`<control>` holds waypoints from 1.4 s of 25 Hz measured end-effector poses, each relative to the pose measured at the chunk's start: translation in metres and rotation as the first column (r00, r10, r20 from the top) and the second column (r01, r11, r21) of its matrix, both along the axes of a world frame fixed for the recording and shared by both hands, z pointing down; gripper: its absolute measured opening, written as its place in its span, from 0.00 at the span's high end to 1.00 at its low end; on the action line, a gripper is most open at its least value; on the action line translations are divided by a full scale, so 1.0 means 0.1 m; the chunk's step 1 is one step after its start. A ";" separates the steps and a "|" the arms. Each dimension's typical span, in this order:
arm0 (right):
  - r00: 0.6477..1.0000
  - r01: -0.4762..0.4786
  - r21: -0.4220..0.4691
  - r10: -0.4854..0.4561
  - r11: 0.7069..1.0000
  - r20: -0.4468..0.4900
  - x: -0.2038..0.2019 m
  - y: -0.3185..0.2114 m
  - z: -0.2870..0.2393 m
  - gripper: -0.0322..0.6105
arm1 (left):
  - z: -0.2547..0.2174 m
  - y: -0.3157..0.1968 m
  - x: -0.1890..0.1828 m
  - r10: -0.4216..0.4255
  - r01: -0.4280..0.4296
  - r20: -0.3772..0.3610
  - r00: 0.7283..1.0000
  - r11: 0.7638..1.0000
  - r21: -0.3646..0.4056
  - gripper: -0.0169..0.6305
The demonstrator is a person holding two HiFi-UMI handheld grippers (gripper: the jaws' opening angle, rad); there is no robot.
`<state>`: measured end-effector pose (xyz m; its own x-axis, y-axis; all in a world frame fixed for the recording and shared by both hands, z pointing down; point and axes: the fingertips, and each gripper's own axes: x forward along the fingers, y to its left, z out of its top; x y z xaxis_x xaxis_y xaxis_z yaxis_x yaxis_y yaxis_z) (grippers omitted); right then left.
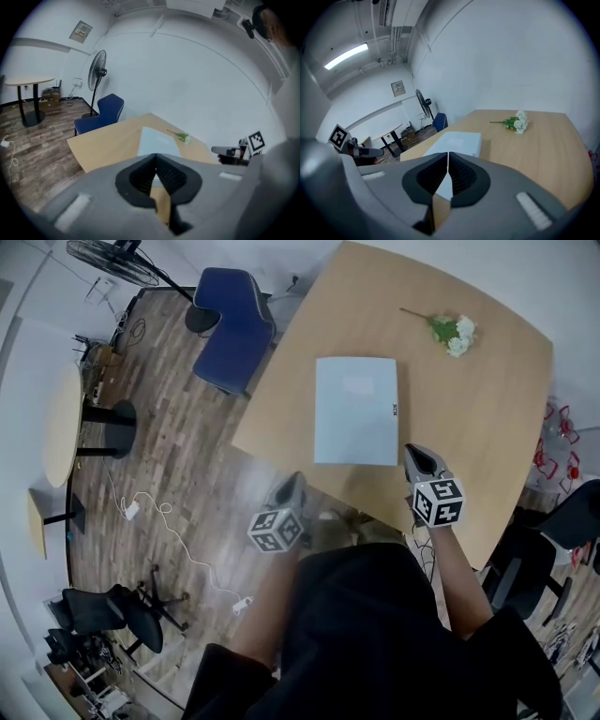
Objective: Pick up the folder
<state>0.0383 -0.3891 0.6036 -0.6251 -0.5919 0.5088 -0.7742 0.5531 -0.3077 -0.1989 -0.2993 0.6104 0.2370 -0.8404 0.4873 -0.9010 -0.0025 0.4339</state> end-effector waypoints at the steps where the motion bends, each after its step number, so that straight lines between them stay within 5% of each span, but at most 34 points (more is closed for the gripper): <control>1: 1.000 0.007 -0.017 -0.007 1.000 -0.009 -0.03 -0.03 0.07 0.93 | 0.06 -0.06 -0.03 -0.006 0.006 0.004 1.000 1.000 -0.014 0.97; 11: 0.995 -0.017 -0.139 0.004 0.990 -0.095 -0.20 -0.25 0.58 0.90 | 0.50 -0.70 -0.03 0.142 -0.146 -0.036 0.989 0.983 -0.109 0.95; 17: 0.993 -0.041 -0.214 0.017 0.976 -0.116 -0.29 -0.46 0.96 0.71 | 0.89 -0.99 -0.09 0.169 -0.184 -0.095 0.981 0.967 -0.178 0.64; 21: 0.995 -0.059 -0.302 0.031 0.951 -0.095 -0.31 -0.52 1.24 0.60 | 1.17 -1.09 -0.04 0.167 -0.215 -0.201 0.965 0.945 -0.247 0.47; 30: 0.995 -0.092 -0.454 0.099 0.886 -0.008 -0.38 -0.67 1.65 0.52 | 1.49 -1.35 0.08 0.185 -0.278 -0.318 0.930 0.920 -0.276 0.44; 35: 0.990 -0.079 -0.519 0.126 0.851 0.055 -0.41 -0.68 1.71 0.47 | 1.52 -1.38 0.12 0.197 -0.293 -0.323 0.926 0.913 -0.283 0.44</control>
<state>-0.0028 -0.4574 0.7750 -0.6295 -0.3230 0.7067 -0.7760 0.2159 -0.5926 -0.1872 -0.4374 0.7625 0.5824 -0.5472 0.6011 -0.7292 -0.0248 0.6839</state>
